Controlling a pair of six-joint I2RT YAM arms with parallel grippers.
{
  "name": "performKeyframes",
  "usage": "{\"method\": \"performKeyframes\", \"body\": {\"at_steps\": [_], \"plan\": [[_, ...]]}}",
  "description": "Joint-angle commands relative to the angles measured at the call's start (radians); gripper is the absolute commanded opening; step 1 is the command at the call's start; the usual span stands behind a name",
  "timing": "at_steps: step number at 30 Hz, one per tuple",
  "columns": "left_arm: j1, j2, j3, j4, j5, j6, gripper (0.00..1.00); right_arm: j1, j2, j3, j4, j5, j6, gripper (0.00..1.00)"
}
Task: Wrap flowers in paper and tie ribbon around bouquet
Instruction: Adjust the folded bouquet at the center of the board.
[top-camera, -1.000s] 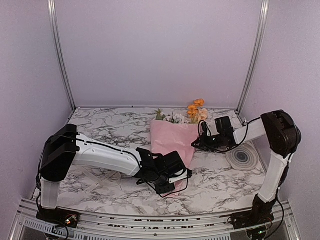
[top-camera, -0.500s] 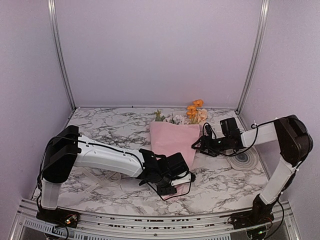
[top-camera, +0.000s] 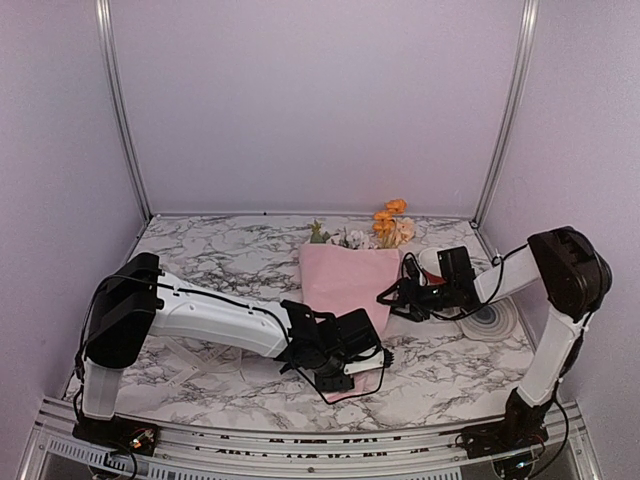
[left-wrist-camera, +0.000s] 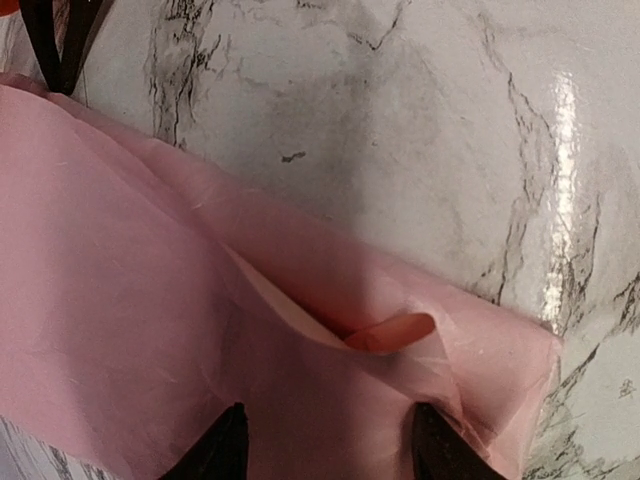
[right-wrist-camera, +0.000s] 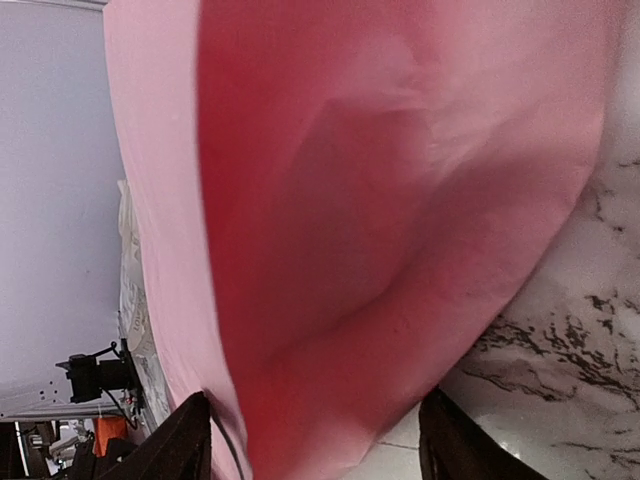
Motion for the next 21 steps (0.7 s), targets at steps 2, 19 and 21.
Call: {"method": "performKeyframes", "body": {"at_steps": [2, 19, 21], "plan": [[-0.017, 0.043, 0.010, -0.069, 0.016, 0.012, 0.56, 0.021, 0.080, -0.022, 0.122, -0.055, 0.104, 0.68], [-0.017, -0.140, -0.062, 0.053, 0.158, -0.095, 0.60, 0.030, 0.070, -0.038, 0.210, -0.051, 0.152, 0.00], [-0.017, -0.225, -0.099, 0.113, 0.232, -0.142, 0.60, 0.030, 0.066, -0.035, 0.194, -0.041, 0.139, 0.00]]}}
